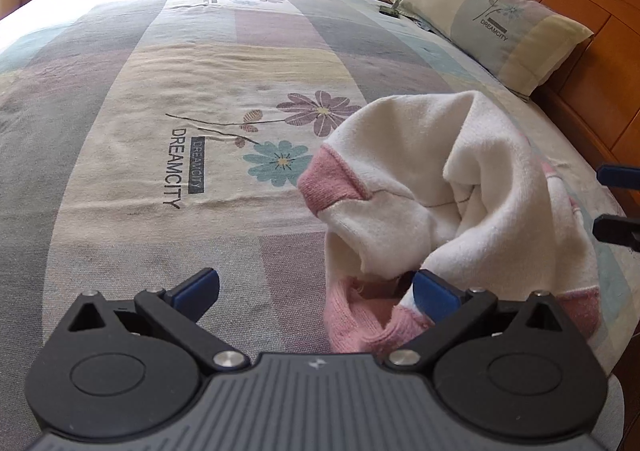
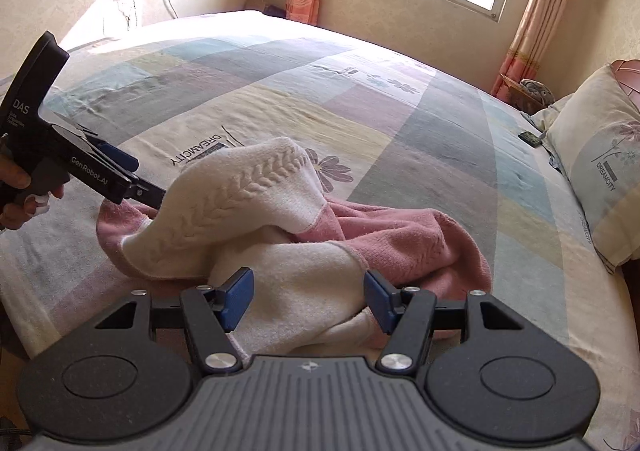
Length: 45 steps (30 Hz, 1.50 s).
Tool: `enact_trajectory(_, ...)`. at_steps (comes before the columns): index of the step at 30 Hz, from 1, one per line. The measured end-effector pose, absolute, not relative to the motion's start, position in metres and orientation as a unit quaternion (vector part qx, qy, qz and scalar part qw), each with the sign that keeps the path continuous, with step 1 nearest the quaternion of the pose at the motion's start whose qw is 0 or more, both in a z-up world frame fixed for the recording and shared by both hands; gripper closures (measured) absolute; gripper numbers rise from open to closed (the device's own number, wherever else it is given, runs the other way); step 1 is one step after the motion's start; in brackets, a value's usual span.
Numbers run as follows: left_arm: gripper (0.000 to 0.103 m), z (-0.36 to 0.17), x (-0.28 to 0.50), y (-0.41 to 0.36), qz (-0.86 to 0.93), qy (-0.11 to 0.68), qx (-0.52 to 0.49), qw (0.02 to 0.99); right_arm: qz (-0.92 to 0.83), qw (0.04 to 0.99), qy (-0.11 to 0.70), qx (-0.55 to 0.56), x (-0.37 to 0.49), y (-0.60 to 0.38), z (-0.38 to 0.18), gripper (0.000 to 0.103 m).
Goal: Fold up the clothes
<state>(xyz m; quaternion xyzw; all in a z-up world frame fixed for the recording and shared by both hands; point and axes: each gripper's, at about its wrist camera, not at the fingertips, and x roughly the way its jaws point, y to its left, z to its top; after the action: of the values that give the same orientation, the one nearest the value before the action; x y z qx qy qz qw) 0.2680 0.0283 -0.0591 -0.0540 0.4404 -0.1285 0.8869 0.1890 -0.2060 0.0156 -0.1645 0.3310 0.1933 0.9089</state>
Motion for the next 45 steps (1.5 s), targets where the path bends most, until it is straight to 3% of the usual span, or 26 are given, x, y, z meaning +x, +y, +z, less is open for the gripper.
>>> enact_trajectory(5, 0.000, -0.058, 0.244, 0.037, -0.139, 0.441, -0.058, 0.885, 0.212, 0.913, 0.300, -0.179, 0.209, -0.162, 0.035, 0.031)
enact_trajectory(11, 0.001, -0.046, 0.221, 0.064, -0.119, 0.430, -0.051, 0.894, 0.196, 0.887, 0.332, -0.253, 0.241, -0.111, -0.006, 0.031)
enact_trajectory(18, 0.001, -0.047, 0.214, 0.064, -0.120, 0.431, -0.033, 0.894, 0.152, 0.869, 0.394, -0.258, 0.216, -0.175, -0.047, 0.031)
enact_trajectory(24, 0.001, -0.043, 0.216, 0.039, -0.149, 0.423, -0.035, 0.893, 0.133, 0.880, 0.400, -0.219, 0.193, -0.208, -0.041, 0.027)
enact_trajectory(38, 0.001, -0.079, 0.284, -0.027, -0.171, 0.399, -0.005, 0.901, 0.151, 0.912, 0.351, -0.152, 0.135, -0.209, -0.017, 0.026)
enact_trajectory(45, 0.000, -0.080, 0.343, -0.016, -0.109, 0.391, 0.026, 0.913, 0.124, 0.918, 0.348, -0.143, 0.137, -0.221, -0.017, 0.026)
